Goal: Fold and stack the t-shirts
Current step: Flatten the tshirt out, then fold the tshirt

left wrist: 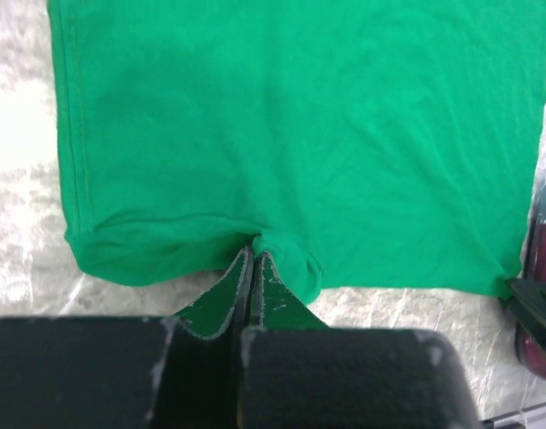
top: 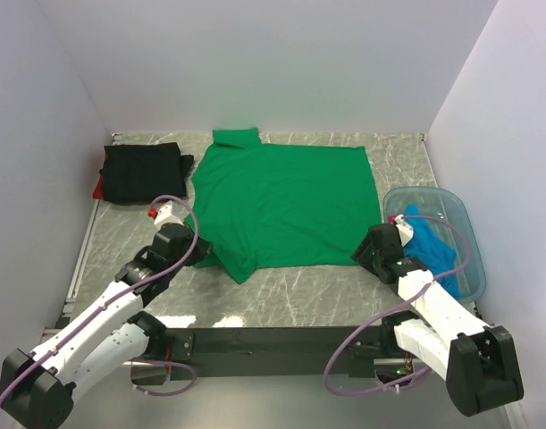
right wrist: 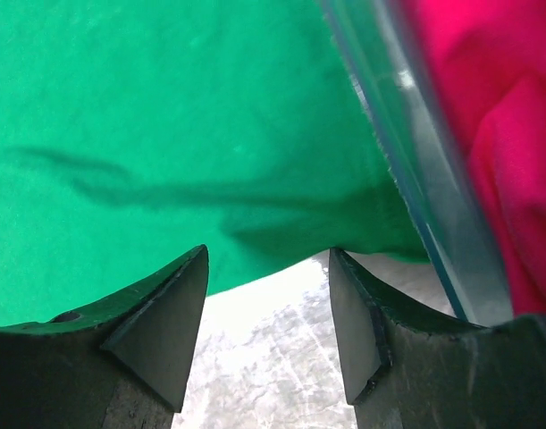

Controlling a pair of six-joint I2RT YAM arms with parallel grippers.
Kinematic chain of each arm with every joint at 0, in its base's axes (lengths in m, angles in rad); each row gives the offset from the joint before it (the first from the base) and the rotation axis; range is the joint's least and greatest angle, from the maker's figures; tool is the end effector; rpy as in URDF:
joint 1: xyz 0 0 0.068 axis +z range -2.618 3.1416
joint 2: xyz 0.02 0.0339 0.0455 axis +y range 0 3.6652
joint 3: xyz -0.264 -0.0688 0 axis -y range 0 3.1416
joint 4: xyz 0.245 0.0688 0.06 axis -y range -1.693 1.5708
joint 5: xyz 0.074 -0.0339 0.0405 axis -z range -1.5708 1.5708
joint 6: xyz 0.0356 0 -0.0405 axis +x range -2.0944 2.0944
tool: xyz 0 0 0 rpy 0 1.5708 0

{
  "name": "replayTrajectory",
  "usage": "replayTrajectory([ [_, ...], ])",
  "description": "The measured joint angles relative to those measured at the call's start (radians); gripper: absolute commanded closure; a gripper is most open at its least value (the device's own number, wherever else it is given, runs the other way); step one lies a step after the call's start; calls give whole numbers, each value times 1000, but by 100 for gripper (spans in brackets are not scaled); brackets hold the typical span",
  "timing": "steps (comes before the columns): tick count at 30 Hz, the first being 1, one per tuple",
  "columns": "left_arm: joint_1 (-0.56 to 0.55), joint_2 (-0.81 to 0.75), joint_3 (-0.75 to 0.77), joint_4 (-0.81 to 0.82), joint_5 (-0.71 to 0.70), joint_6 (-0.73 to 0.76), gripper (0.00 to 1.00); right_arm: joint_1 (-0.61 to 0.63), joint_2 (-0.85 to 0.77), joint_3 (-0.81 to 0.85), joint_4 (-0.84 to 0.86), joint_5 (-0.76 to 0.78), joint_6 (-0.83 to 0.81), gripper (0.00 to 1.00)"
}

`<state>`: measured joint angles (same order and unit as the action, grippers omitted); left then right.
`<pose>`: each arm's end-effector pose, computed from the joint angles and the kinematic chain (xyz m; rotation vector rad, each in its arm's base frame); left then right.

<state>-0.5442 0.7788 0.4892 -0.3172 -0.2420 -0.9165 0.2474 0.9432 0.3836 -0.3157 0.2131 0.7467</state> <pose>0.1526 -0.0824 0.2246 -0.5473 2.1464 -0.5713 0.1707 0.0354 0.1645 0.6907 2.3282 0.1913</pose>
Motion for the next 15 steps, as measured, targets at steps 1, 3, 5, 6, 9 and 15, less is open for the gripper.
replayTrajectory([
  [1, 13, 0, 0, 8, 13, 11, 99, -10, 0, 0, -4, 2, 8, 36],
  [3, 45, -1, 0, 21, 43, 32, 99, -19, 1, 0, -16, 11, 23, 36],
  [5, 77, -2, 0, 29, 70, 51, 99, -21, 5, 3, -31, 18, 33, 36],
  [6, 90, -3, 0, 32, 83, 63, 99, -21, 8, 5, -41, 27, 40, 35],
  [9, 125, -2, 0, 43, 121, 91, 99, -21, 27, 21, -81, 59, 59, 34],
  [15, 158, -2, -1, 73, 183, 119, 100, -22, 127, 76, -145, 109, 98, 32],
])
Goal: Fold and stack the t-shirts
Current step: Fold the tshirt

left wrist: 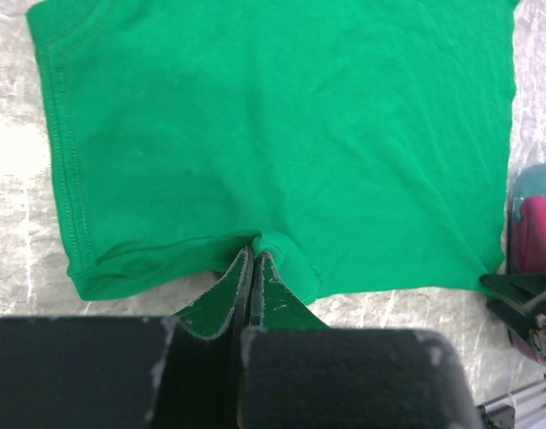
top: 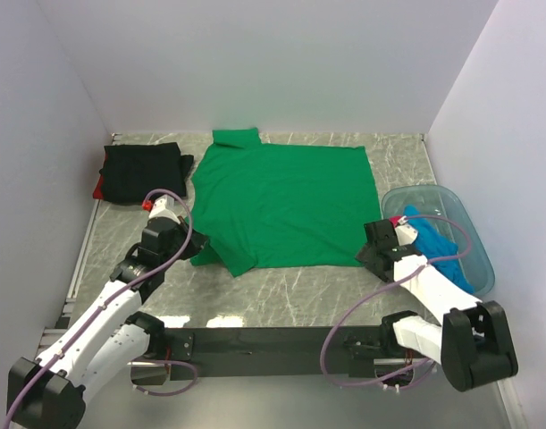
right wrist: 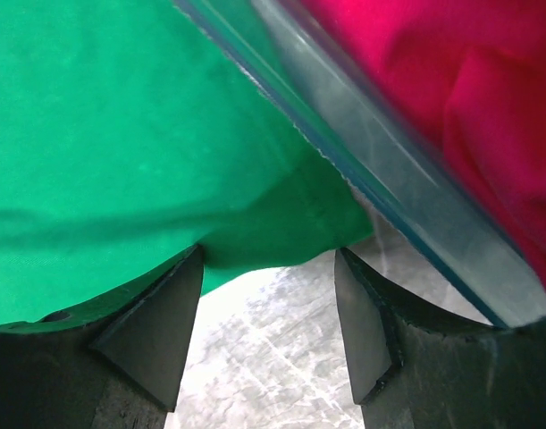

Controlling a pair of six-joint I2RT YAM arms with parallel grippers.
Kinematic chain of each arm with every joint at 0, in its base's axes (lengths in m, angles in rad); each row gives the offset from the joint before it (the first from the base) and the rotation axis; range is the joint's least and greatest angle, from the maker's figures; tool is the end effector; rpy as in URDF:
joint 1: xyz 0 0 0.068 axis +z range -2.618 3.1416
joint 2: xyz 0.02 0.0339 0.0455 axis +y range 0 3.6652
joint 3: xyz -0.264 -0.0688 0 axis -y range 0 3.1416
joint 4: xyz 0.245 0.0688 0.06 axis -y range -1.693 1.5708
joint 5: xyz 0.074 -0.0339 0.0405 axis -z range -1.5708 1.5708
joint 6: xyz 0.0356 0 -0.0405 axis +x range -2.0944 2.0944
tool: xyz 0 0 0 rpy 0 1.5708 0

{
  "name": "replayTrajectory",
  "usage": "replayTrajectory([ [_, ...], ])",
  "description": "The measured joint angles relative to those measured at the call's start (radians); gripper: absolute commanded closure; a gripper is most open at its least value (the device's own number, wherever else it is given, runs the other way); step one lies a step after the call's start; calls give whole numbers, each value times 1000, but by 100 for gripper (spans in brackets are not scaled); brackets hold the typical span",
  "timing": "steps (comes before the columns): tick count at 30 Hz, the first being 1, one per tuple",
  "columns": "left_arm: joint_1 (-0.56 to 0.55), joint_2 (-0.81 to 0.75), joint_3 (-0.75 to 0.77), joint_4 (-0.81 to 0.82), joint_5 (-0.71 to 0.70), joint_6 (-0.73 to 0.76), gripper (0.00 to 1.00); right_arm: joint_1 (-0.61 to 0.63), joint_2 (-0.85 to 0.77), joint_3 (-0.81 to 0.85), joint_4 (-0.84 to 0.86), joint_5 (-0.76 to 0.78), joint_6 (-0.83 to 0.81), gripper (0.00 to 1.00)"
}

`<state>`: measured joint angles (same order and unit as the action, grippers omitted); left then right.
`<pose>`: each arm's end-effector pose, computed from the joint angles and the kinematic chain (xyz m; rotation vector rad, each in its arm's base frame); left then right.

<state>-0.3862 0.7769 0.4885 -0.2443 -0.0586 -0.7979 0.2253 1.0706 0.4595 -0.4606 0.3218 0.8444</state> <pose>0.1657 -0.0651 0.2308 -0.4791 2.1166 -0.6390 0.1780 0.0292 0.1591 0.8784 2.3997 -0.0248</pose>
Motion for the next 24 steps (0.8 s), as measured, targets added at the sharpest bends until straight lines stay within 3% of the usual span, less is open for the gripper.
replayTrajectory([
  [24, -25, -22, -6, 39, 68, 19, 99, -47, 6, 46, -132, 125, 145, 33],
])
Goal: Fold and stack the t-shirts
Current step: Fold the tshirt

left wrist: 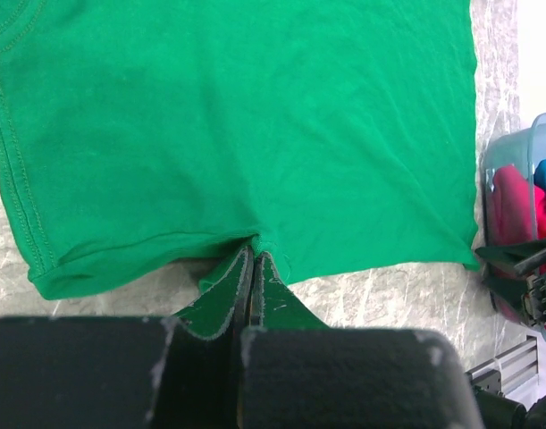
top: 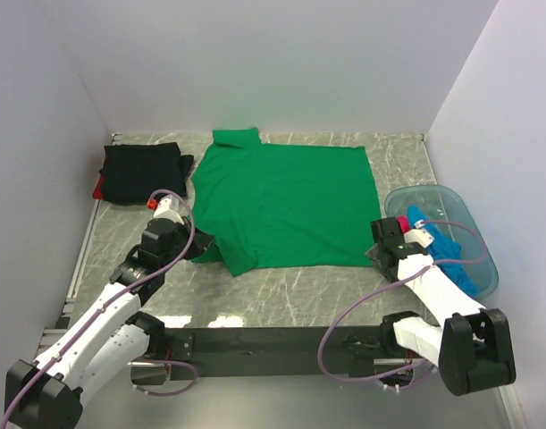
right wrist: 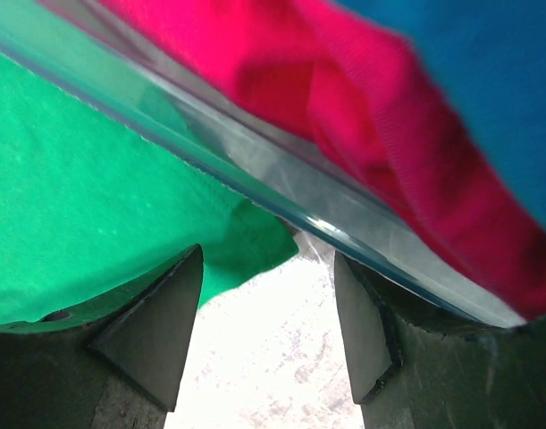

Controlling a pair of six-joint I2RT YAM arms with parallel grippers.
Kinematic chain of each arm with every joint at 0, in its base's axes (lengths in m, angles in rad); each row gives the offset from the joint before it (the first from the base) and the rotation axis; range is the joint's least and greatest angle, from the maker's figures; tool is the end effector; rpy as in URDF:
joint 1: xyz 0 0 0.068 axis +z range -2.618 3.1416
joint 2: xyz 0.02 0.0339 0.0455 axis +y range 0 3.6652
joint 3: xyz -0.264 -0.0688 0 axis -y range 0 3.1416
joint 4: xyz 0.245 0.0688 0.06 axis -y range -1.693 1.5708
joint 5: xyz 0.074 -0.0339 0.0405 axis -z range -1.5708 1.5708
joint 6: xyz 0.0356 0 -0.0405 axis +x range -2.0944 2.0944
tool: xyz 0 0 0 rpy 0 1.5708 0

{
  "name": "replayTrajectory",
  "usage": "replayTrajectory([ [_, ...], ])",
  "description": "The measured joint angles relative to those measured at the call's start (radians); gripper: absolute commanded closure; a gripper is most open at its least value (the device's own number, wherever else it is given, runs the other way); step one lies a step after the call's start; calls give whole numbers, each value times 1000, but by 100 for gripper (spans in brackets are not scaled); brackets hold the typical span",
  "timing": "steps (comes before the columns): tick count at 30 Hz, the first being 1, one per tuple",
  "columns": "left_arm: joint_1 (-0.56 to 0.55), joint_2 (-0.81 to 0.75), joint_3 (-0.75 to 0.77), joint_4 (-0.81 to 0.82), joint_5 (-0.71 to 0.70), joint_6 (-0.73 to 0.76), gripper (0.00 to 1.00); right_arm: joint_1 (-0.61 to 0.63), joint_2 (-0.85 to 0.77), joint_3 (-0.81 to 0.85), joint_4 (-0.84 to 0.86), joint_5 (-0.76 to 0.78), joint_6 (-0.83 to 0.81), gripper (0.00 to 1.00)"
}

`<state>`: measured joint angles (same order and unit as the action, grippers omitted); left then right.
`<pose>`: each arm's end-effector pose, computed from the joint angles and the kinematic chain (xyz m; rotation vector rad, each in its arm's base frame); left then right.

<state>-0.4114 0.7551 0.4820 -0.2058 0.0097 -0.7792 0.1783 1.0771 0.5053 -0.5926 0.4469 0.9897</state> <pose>0.1622 -0.0711 0.2356 -0.3842 2.0998 -0.7358 0.1753 0.0160 0.1664 1.1187 2.3012 -0.1942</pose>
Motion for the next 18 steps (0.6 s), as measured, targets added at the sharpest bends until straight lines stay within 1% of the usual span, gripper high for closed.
replayTrajectory([
  [4, -3, 0, 0, 0, 1, 0, 99, -31, -22, 0, 3, -10, -6, 33],
  [9, -3, 0, 0, 0, 1, 0, 99, -39, 6, 7, 6, -23, -28, 34],
  [12, -3, 0, 0, 0, 1, 0, 99, -40, 21, 7, 8, -41, -40, 37],
  [18, -3, 0, 0, 0, 2, 0, 99, -48, 21, 4, 21, -71, -47, 49],
])
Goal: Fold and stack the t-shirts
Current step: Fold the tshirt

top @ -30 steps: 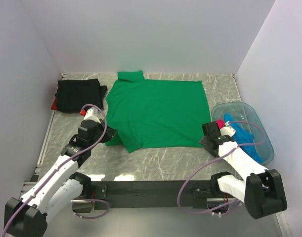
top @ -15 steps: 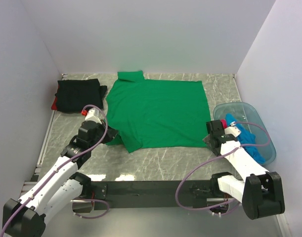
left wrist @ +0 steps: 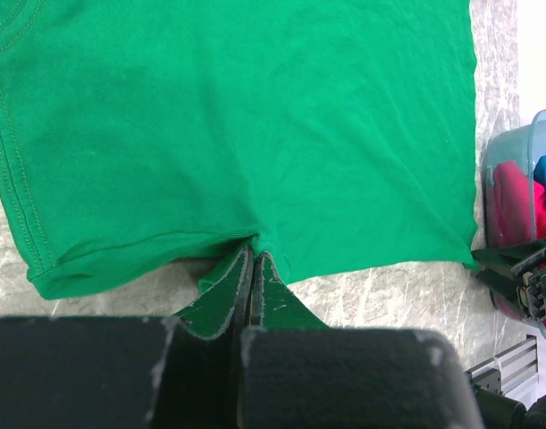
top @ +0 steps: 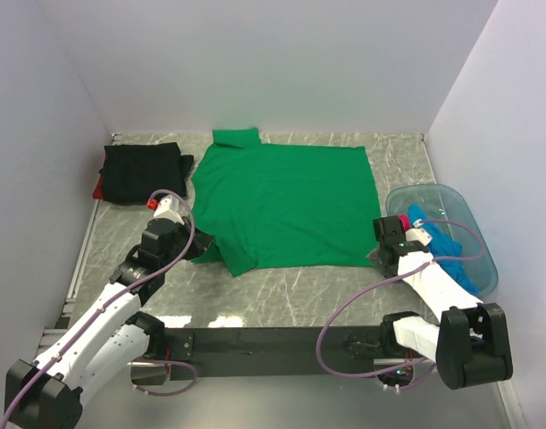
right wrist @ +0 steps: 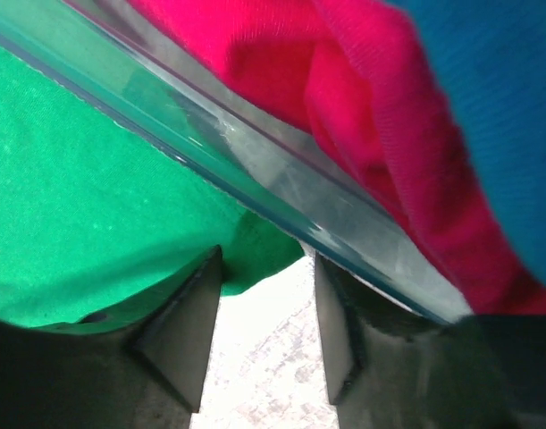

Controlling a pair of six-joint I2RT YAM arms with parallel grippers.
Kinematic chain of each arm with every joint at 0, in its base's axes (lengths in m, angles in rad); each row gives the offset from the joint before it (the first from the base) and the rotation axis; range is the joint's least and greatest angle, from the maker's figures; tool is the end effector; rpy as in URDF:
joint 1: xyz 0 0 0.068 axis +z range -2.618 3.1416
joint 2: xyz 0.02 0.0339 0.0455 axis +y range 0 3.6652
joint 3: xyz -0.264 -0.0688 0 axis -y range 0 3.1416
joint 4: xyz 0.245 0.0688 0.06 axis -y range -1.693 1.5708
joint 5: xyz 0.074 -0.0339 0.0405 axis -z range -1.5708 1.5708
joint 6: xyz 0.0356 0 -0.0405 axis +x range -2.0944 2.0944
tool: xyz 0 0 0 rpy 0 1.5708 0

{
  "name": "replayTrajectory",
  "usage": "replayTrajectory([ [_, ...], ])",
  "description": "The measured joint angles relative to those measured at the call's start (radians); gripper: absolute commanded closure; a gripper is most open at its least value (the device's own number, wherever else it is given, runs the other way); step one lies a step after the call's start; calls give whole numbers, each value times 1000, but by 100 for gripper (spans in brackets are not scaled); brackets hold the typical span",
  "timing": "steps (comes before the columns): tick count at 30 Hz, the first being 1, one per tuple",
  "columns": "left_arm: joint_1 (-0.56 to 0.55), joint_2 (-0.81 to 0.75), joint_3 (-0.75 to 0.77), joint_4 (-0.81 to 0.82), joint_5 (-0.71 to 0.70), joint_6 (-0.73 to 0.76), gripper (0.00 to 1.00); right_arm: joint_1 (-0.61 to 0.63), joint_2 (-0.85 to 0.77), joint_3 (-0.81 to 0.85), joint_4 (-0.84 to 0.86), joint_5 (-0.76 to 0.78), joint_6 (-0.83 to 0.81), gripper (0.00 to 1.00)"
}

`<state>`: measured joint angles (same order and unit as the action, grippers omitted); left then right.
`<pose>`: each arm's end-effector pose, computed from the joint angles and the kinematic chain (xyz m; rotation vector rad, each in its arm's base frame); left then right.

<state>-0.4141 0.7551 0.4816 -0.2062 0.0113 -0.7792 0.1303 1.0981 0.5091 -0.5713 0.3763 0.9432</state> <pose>0.1620 -0.0716 0.2354 -0.3806 2.1021 -0.7386 0.1798 0.0104 0.1641 1.1215 2.3452 -0.1485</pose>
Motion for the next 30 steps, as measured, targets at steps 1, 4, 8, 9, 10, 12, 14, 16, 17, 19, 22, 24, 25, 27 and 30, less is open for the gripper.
replayTrajectory([
  [1, 0, 0, 0, 0, 0, 0, 99, 0, 0, -1, 5, -5, 0, 54],
  [4, 0, 0, 0, 0, 0, 0, 100, 0, 6, -10, 23, -20, -2, 63],
  [8, 0, 0, 0, 0, 0, 0, 100, 0, 26, -11, 34, -31, -4, 76],
  [9, 0, 0, 0, 0, 0, 0, 99, 0, 29, -11, 36, -32, -6, 85],
  [10, 0, 0, 0, 0, 0, 0, 100, 0, 31, -11, 37, -32, -6, 90],
  [12, 0, 0, 0, 0, 0, 0, 99, 0, 32, -11, 39, -33, -11, 100],
  [14, 0, 0, 0, -1, -1, 0, 99, 3, 32, -11, 38, -28, -11, 100],
  [16, 0, 0, 0, -2, -1, 0, 99, 11, 30, -10, 30, -20, -14, 100],
  [17, 0, -1, 0, -2, -2, 0, 99, 16, 26, -8, 24, -15, -18, 100],
  [19, 0, -6, 0, -5, -2, 0, 99, 24, 9, -2, 8, -6, -26, 100],
  [22, 4, -17, 1, -11, -2, 0, 99, 29, -27, 11, -8, -2, -45, 100],
  [24, 11, -21, 2, -16, -2, 0, 99, 31, -52, 29, -18, 0, -72, 100],
  [25, 16, -21, 4, -21, -2, 0, 99, 31, -60, 37, -19, 1, -81, 100],
  [27, 28, -20, 9, -27, -2, 0, 99, 32, -75, 58, -21, 4, -109, 100],
  [30, 48, -18, 30, -39, -2, 0, 99, 34, -80, 88, -19, 10, -151, 100],
])
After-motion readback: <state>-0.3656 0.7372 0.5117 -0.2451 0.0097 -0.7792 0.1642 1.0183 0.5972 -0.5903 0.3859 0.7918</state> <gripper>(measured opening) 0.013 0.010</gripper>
